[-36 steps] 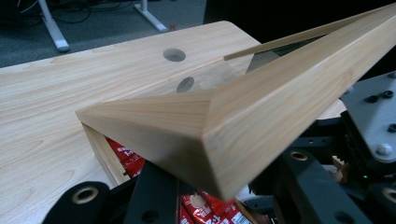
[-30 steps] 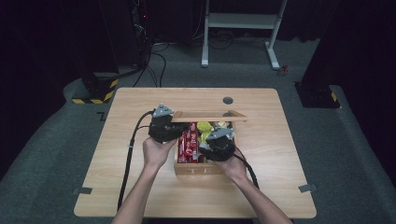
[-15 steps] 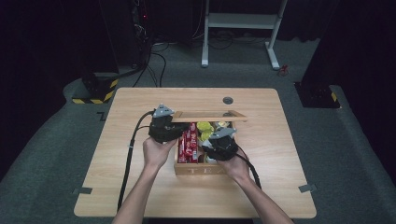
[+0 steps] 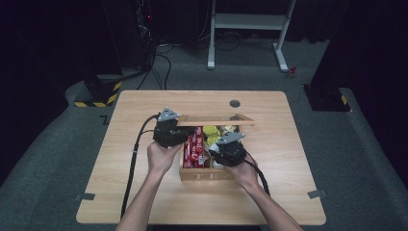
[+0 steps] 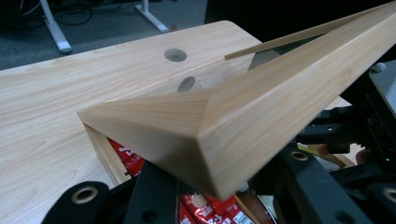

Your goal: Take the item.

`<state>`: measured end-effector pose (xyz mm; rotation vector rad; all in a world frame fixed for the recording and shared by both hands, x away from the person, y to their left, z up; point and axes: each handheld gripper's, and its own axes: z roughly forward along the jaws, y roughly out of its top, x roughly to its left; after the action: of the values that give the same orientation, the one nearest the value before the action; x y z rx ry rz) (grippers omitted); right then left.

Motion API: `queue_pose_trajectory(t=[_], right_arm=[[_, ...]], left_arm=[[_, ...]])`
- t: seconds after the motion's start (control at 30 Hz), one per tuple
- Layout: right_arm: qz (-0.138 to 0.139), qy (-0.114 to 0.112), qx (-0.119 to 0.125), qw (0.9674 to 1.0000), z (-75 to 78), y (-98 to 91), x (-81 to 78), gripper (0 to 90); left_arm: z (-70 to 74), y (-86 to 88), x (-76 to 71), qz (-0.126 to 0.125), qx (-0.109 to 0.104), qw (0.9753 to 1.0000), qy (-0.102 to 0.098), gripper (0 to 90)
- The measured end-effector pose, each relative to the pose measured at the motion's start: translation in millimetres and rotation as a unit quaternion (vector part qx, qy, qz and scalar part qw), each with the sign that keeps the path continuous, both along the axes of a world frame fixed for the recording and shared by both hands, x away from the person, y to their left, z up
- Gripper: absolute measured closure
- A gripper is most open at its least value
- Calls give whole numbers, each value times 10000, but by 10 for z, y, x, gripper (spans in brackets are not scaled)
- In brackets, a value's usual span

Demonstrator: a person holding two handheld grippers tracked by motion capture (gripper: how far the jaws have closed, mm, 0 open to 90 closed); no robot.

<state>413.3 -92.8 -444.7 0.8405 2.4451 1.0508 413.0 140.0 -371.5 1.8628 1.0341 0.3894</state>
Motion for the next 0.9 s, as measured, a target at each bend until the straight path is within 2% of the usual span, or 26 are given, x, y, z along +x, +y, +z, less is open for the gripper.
queue_pose_trajectory(t=[0.2, 0.3, 0.47, 0.9], right_arm=[[9, -98, 76, 9999, 47, -43, -20, 652], [7, -33, 129, 9999, 51, -66, -9, 652], [-1, -53, 107, 9999, 49, -59, -23, 654], [43, -65, 228, 9997, 83, -99, -49, 654]], left_arm=[[4, 5, -1, -6, -4, 10000, -15, 698], [5, 6, 1, 4, -23, 10000, -17, 698], [4, 7, 0, -11, -7, 10000, -15, 698], [4, 9, 1, -19, -6, 10000, -15, 698]])
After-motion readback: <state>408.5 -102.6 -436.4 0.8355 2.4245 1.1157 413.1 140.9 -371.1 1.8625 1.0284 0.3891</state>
